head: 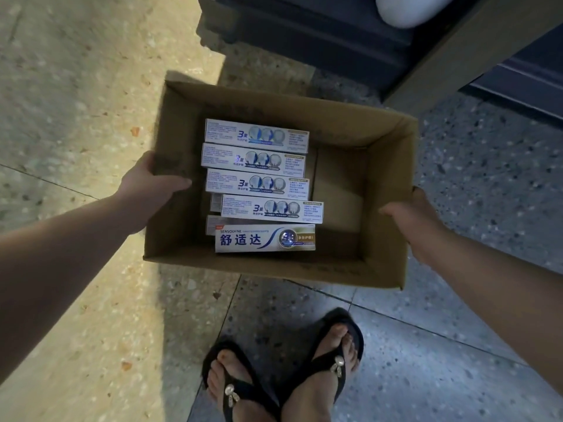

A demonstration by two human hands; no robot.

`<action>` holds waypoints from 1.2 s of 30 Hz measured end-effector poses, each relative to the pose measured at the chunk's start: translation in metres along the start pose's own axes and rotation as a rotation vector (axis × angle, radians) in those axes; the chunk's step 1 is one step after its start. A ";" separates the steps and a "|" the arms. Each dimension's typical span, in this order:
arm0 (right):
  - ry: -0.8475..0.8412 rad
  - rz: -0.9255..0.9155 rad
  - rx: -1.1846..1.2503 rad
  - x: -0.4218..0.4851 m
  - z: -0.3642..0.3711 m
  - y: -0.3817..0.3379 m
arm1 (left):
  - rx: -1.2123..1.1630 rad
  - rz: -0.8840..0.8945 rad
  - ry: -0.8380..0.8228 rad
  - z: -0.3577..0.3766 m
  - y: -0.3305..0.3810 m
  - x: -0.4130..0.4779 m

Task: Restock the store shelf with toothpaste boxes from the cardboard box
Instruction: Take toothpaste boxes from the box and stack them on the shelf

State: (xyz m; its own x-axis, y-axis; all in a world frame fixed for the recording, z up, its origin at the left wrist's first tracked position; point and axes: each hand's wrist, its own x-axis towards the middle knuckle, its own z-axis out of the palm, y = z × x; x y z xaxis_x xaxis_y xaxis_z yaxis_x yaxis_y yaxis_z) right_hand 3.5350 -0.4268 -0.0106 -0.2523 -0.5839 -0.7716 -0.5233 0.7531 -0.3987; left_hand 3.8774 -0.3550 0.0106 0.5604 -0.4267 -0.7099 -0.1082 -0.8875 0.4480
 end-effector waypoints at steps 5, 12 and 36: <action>0.013 -0.095 -0.257 -0.005 -0.004 -0.001 | 0.327 0.158 0.063 -0.002 -0.011 -0.009; -0.103 -0.716 -0.657 -0.054 0.034 -0.019 | 0.476 0.442 -0.095 0.017 -0.026 -0.074; -0.303 -0.603 -0.347 -0.034 0.022 0.001 | 1.160 0.501 -0.326 0.067 -0.043 -0.022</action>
State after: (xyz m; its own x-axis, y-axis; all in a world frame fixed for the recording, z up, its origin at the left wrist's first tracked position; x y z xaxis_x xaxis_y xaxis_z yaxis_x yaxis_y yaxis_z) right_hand 3.5609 -0.3992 0.0047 0.3672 -0.7177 -0.5917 -0.7382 0.1622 -0.6548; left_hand 3.8143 -0.3193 -0.0289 0.0471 -0.6301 -0.7751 -0.9789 -0.1836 0.0899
